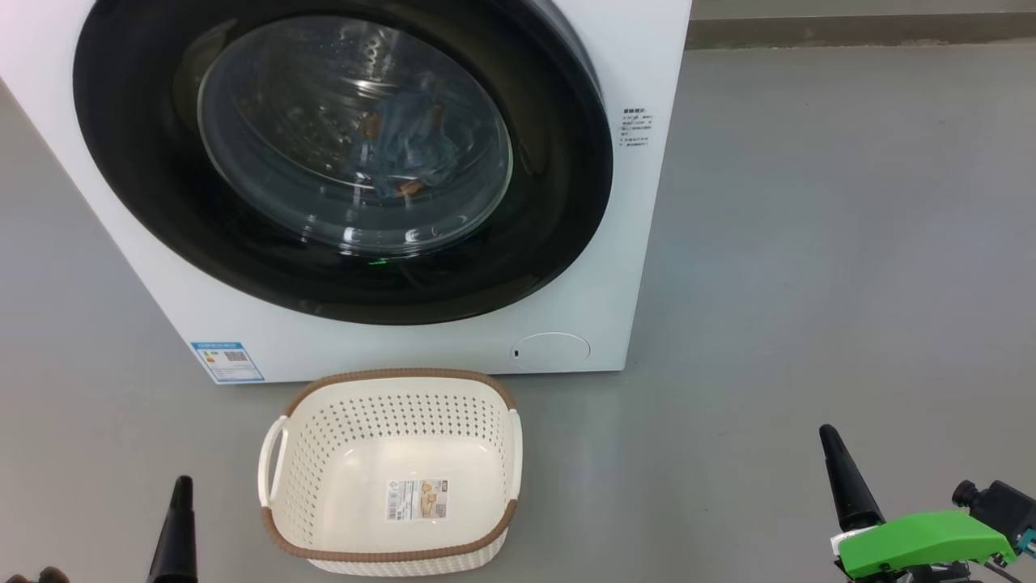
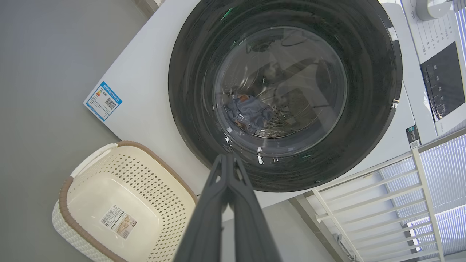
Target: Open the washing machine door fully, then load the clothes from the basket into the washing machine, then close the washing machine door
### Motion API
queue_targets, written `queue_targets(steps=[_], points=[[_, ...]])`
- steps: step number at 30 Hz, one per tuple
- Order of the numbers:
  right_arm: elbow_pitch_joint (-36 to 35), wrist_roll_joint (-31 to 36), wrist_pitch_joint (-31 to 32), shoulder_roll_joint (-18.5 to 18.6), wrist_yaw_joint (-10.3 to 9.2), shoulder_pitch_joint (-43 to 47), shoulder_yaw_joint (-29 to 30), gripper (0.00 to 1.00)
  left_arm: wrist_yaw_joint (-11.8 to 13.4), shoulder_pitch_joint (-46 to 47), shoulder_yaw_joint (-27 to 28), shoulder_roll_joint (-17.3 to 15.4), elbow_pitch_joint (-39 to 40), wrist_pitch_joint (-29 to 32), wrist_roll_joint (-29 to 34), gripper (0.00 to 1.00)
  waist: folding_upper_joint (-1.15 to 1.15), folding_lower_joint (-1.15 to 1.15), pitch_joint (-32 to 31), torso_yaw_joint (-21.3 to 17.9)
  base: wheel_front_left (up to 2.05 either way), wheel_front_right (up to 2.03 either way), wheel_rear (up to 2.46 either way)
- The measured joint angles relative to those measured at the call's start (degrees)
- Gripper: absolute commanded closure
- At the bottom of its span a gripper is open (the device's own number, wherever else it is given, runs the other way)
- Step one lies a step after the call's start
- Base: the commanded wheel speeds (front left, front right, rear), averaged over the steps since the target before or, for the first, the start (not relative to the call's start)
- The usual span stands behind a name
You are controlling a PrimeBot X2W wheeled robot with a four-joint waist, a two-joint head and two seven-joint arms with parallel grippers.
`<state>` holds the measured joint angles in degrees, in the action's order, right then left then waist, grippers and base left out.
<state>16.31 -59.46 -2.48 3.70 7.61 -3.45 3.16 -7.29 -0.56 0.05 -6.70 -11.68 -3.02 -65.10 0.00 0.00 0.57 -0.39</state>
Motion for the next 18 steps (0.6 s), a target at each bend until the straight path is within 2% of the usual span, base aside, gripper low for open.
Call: queue_targets(steps=[18], points=[[-0.2, -11.0, 3.0, -0.1, -0.04, -0.1, 1.5, 1.00, 0.0, 1.2, 1.2, 1.3, -1.4, 3.0, -9.6, 1.00, 0.00, 0.00, -0.2, 0.1, 0.00, 0.00, 0.00]])
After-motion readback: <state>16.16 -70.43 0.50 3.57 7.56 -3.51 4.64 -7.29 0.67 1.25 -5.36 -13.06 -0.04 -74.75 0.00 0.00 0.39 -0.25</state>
